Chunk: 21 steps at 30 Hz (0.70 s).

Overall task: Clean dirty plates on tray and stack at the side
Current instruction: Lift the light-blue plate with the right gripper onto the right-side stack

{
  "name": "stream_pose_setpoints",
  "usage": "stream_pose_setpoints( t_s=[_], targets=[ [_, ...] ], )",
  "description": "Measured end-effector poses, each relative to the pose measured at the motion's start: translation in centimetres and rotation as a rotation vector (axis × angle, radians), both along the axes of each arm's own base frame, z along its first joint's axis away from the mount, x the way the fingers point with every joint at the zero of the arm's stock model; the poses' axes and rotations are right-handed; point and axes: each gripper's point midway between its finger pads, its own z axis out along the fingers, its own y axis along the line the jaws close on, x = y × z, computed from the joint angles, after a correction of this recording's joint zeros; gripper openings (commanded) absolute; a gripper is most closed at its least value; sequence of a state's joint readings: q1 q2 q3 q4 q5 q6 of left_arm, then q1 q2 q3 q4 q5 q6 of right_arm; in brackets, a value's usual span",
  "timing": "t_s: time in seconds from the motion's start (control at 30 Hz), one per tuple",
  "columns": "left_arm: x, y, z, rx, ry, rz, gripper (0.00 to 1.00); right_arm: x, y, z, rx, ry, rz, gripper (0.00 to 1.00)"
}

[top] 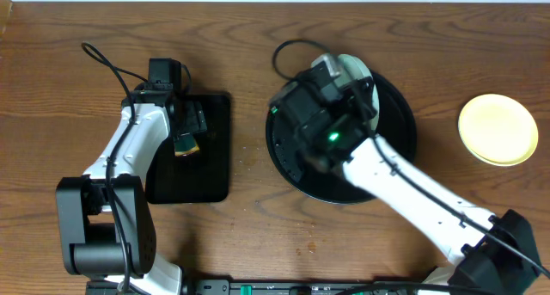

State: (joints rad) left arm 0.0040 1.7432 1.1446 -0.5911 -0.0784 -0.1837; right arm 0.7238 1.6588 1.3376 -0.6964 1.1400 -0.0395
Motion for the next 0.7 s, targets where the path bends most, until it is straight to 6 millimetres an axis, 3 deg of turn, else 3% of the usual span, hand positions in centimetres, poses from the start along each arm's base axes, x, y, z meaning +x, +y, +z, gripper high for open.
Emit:
stream_pose_setpoints(
  t_s=[0.13,0.23,0.27,0.37,0.53,0.7],
  targets=[
    [0.0,0.0,0.0,0.000,0.000,0.000,0.88,1.9,-3.0,-4.0,0.254,0.134,-0.044,0.01],
    [0.0,0.0,0.0,0.000,0.000,0.000,0.88,2.9,-6.6,-6.6,0.475,0.220,-0.115,0.01],
    [0.0,0.0,0.0,0.000,0.000,0.000,0.88,3.0,-7.1,-6.9,0.511,0.231,-0.124,0.01],
    [0.0,0.0,0.0,0.000,0.000,0.000,0.88,3.2,-11.1,-8.4,0.694,0.273,-0.207,0.01],
    [0.0,0.0,0.0,0.000,0.000,0.000,0.89,2.5,-19.7,-9.3,0.943,0.230,-0.397,0.01],
    [0.0,0.0,0.0,0.000,0.000,0.000,0.89,-0.6,-30.1,-9.4,1.084,0.076,-0.654,0.01]
  ],
)
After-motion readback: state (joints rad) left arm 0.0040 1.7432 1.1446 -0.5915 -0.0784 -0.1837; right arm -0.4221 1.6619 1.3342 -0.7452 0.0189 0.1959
